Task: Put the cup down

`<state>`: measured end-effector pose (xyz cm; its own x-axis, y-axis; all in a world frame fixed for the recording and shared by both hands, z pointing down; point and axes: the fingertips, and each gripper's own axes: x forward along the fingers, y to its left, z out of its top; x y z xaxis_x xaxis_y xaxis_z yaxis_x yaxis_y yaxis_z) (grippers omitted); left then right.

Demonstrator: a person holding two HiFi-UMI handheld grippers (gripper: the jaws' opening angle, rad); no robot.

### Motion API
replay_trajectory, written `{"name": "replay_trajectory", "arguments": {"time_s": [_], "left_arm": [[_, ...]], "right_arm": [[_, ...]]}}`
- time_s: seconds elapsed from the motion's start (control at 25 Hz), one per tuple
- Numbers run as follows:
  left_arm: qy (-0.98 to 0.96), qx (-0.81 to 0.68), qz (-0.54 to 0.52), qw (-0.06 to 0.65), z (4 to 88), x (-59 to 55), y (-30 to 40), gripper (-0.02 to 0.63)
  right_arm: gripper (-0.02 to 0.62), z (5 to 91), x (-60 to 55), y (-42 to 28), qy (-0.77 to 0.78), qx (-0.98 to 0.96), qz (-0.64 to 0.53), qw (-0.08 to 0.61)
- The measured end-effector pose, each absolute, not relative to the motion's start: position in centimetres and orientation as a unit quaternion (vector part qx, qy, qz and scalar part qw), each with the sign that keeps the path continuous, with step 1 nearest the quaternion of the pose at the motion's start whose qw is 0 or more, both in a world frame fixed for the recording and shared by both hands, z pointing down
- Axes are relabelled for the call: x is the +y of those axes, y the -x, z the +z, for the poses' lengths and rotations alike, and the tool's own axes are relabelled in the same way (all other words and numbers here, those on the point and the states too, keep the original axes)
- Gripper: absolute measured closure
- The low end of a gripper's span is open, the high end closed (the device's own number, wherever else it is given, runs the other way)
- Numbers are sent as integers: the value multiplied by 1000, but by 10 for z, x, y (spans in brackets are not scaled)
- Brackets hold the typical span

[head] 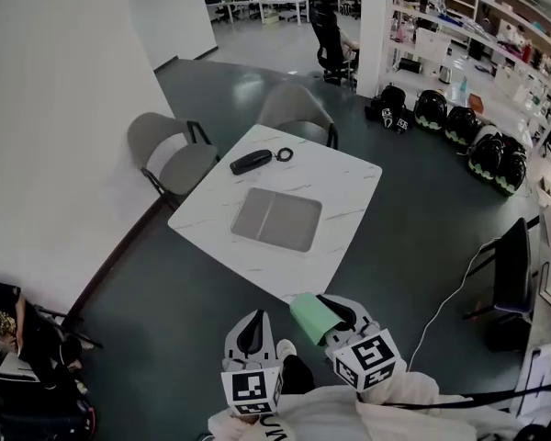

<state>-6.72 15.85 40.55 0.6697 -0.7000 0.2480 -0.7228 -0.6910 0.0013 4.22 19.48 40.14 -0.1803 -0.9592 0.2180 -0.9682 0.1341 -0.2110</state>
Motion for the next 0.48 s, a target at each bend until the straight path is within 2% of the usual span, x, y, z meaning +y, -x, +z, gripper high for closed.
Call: {"name": "replay_trajectory", "arguments": {"time_s": [0.48], "left_arm": [[-928,-346,118,72,414,34,77,597]], "right_arm": [[581,411,82,-20,-661,-729,172,42]]}}
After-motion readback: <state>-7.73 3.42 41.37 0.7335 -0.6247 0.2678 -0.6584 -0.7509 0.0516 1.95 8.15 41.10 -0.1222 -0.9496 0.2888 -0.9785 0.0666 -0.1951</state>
